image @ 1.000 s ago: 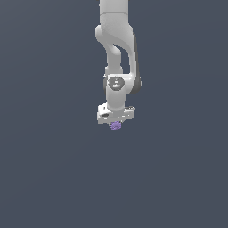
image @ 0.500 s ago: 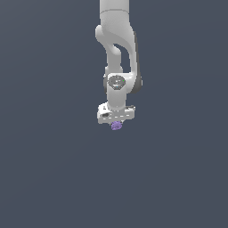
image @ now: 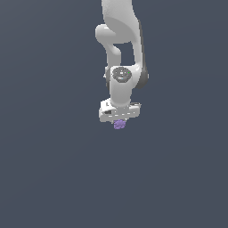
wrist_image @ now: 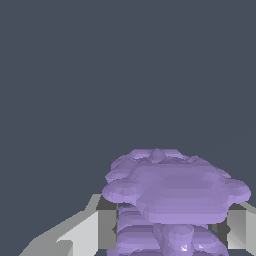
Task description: Pick up the object and move it to a goal position.
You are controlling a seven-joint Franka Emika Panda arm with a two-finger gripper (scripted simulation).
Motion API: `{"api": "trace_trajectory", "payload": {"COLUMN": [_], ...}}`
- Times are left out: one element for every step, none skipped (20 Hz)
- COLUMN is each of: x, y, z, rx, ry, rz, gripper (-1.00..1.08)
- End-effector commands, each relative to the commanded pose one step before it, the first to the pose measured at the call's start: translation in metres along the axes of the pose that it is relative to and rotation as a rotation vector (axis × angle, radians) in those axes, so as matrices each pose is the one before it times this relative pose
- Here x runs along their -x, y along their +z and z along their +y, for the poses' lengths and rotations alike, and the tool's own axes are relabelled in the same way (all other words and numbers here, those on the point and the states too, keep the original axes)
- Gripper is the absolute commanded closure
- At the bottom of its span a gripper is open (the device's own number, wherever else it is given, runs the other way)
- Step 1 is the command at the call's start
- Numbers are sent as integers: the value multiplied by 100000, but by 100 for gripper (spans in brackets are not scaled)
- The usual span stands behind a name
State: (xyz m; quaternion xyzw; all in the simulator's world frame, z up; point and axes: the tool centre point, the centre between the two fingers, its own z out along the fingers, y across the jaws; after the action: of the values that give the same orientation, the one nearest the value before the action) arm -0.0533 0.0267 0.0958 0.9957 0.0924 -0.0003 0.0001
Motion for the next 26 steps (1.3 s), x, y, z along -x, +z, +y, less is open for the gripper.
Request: {"api": "trace_trajectory", "payload": {"x": [-990,-439,-455,-470,-484,-485,-486,-487,-488,-488,-489,-486,-472,-458,-444,-431,-419,-407,-396,-386,-375,-366,-354,-347,-338,-329], "y": [-1903,-822,-849,-873,-892,-896,-894,-892,-889,-886,-883,-875,-845,-815,-787,-760,-736,-712,-690,-669,-648,-629,-612,-592,-574,-557], "z": [-445,-190,-196,-201,-222,-206,-205,-204,-203,-203,-202,-199,-193,-186,-179,-173,-167,-162,-157,-152,-147,-143,-103,-134,-130,-126], "rx": [6,0,0,0,-33,0,0,0,0,0,0,0,0,0,0,0,0,0,0,0,0,0,-19,0,0,0], "ry": [-17,0,0,0,-36,0,0,0,0,0,0,0,0,0,0,0,0,0,0,0,0,0,45,0,0,0], "rz": [48,0,0,0,3,0,0,0,0,0,0,0,0,0,0,0,0,0,0,0,0,0,4,0,0,0], "gripper": [108,108,108,108,108,108,108,108,108,108,108,108,108,108,108,108,108,108,108,108,108,108,108,108,108,108]}}
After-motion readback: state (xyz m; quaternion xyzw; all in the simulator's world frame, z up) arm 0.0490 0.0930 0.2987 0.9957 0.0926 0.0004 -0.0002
